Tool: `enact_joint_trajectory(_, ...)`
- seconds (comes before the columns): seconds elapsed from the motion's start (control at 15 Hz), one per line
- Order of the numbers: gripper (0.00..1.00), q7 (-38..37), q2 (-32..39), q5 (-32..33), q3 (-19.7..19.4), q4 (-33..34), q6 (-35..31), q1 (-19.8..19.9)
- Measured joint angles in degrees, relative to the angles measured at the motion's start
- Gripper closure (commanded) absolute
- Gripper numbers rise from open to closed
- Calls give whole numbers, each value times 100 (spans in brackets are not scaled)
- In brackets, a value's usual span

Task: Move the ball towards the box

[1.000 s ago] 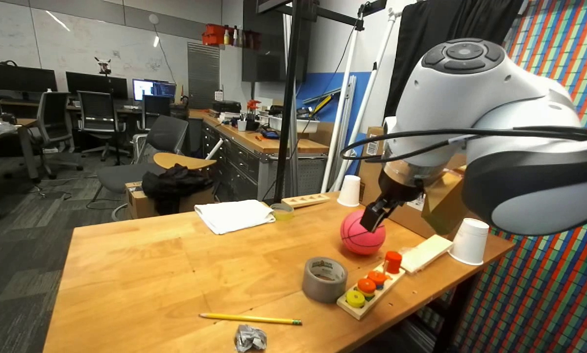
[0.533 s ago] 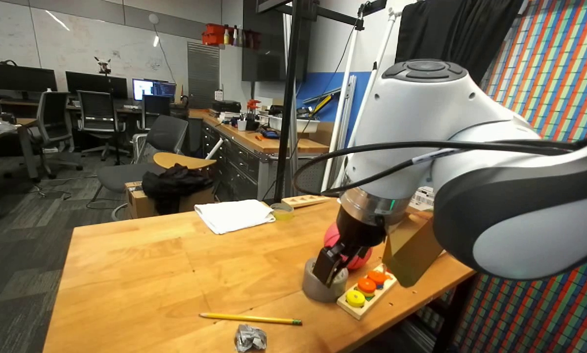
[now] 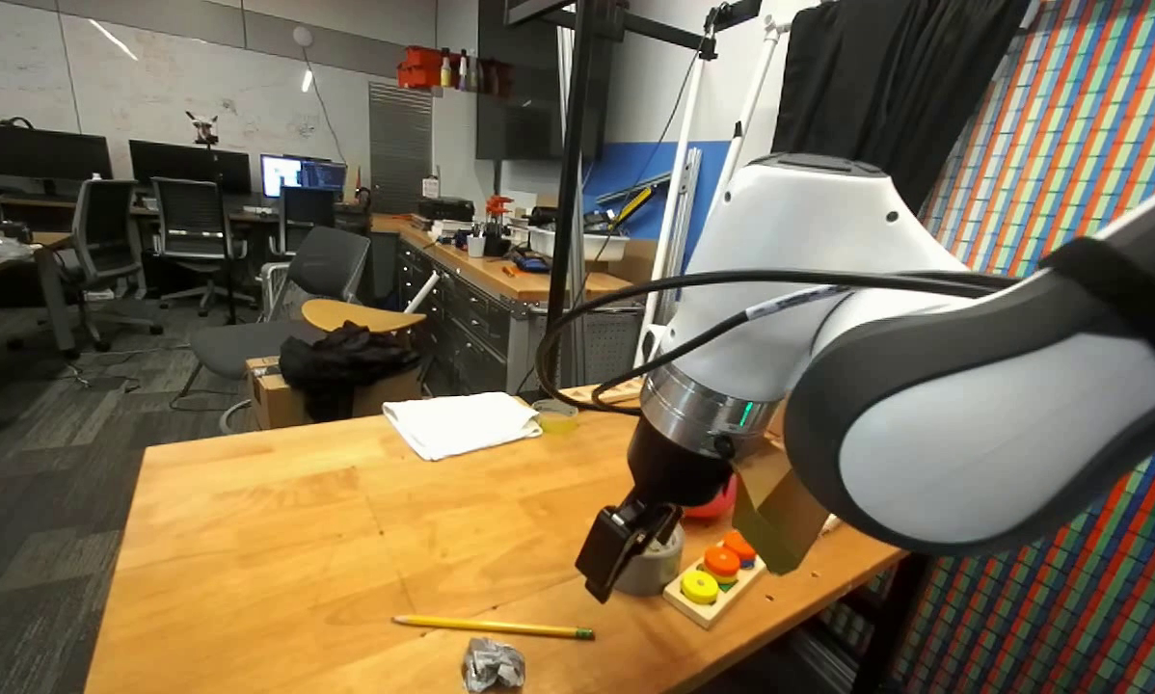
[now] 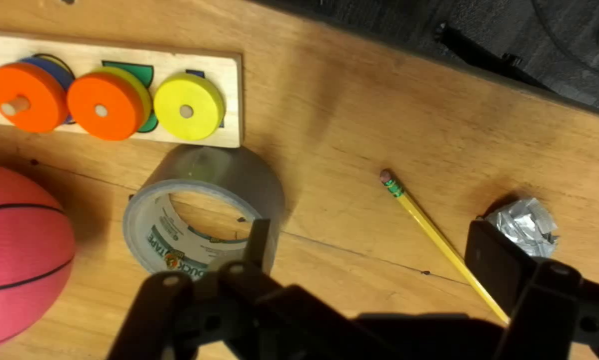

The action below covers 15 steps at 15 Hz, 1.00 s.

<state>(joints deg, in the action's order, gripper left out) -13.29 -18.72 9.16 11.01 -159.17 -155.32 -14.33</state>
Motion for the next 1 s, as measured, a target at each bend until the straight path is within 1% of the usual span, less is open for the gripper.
enact_joint_trajectory(0.13,0,479,1,-91,-111,56,4,27)
enact_joint_trajectory(0.33,0,979,13,-91,-231,175,87,215)
enact_joint_trajectory(0.53,0,1475,117,-160,-462,305,97,319)
enact_joint_trajectory(0.73,0,2006,383,-483,-679,518,96,313)
enact_joint_trajectory(0.87,0,2332,634,-763,-751,708,97,308)
enact_joint_trajectory(1.0,0,2711,906,-1169,-805,916,138,288)
